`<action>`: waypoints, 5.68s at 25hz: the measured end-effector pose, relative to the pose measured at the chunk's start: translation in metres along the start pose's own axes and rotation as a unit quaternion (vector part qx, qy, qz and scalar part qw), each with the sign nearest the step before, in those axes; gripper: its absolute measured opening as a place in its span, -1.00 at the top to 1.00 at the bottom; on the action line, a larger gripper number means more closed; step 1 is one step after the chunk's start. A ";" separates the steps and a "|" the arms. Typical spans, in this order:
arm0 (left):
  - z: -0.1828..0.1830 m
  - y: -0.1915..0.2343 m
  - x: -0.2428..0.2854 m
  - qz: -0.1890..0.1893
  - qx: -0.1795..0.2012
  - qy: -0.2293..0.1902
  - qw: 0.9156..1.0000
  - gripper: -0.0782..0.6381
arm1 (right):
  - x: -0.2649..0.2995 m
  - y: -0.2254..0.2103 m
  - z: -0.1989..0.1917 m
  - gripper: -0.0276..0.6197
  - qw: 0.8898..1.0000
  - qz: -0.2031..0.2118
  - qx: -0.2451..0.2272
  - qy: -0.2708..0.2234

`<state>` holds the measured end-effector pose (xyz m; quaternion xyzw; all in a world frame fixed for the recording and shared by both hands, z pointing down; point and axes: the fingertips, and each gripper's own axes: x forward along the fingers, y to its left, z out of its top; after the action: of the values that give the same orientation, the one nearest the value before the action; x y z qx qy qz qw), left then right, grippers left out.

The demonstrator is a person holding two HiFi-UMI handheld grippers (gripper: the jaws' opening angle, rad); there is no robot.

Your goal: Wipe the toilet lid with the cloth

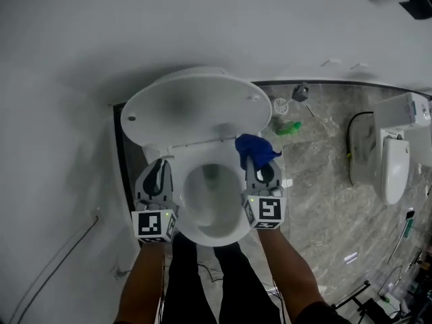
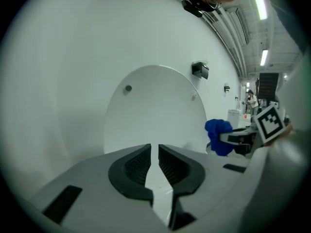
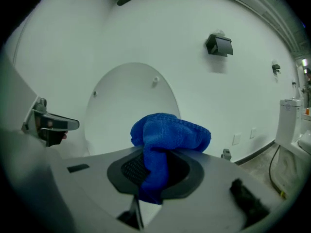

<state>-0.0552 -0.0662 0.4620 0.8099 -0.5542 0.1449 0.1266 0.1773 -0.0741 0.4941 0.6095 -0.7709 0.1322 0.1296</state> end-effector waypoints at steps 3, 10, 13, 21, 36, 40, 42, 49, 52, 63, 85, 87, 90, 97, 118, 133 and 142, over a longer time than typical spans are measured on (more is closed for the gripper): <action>0.039 0.017 -0.009 0.005 0.056 -0.011 0.998 0.41 | -0.035 0.015 0.035 0.74 0.999 0.031 0.009 -0.030; 0.119 0.069 0.008 -0.017 0.187 0.012 0.982 0.21 | -0.093 0.070 0.075 0.73 0.989 0.121 0.031 -0.079; 0.131 0.068 0.030 -0.088 0.189 0.045 0.977 0.20 | -0.108 0.076 0.077 0.73 0.988 0.122 0.052 -0.078; 0.149 0.047 0.045 -0.220 0.152 0.064 0.961 0.57 | -0.138 0.074 0.076 0.73 0.989 0.100 0.052 -0.100; 0.048 -0.051 -0.136 -0.304 0.313 0.004 0.900 0.63 | -0.255 0.021 0.053 0.73 0.992 -0.052 0.069 -0.091; -0.001 -0.073 -0.168 -0.283 0.388 0.011 0.877 0.61 | -0.276 0.024 0.050 0.73 0.992 -0.068 0.066 -0.087; -0.030 -0.083 -0.181 -0.282 0.413 0.014 0.866 0.58 | -0.282 0.031 0.045 0.73 0.993 -0.066 0.061 -0.080; -0.135 -0.112 -0.210 -0.283 0.481 0.041 0.829 0.48 | -0.283 0.073 0.010 0.73 0.995 -0.049 0.073 -0.041; -0.181 -0.122 -0.215 -0.294 0.485 0.072 0.821 0.39 | -0.281 0.099 -0.009 0.73 0.996 -0.029 0.086 -0.021; -0.286 -0.138 -0.204 -0.351 0.431 0.277 0.783 0.19 | -0.268 0.134 -0.038 0.73 0.993 0.018 0.113 0.010; -0.126 0.068 -0.110 -0.017 -0.220 0.131 0.967 0.39 | -0.002 0.222 -0.062 0.73 0.973 0.149 -0.002 0.178; -0.124 0.086 -0.092 0.014 -0.241 0.138 0.961 0.67 | 0.022 0.231 -0.073 0.73 0.967 0.142 -0.011 0.211; -0.117 0.091 -0.066 0.026 -0.240 0.150 0.959 0.75 | 0.052 0.246 -0.093 0.73 0.953 0.144 -0.023 0.264; -0.125 0.086 -0.045 0.042 -0.195 0.194 0.961 0.75 | 0.082 0.254 -0.127 0.74 0.925 0.146 -0.054 0.348; -0.118 -0.038 0.027 -0.065 -0.161 0.217 0.961 0.75 | 0.050 0.014 -0.132 0.74 0.944 -0.004 0.002 0.329; -0.138 0.022 -0.029 0.004 -0.186 0.203 0.961 0.75 | 0.017 0.167 -0.111 0.74 0.952 0.122 0.006 0.280; -0.176 0.070 -0.103 0.054 -0.200 0.208 0.956 0.75 | -0.004 0.305 -0.161 0.74 0.918 0.198 -0.074 0.335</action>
<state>-0.1724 0.0623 0.5890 0.6887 -0.5760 0.2033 0.3906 -0.1122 0.0551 0.6291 0.3534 -0.7948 0.2941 0.3961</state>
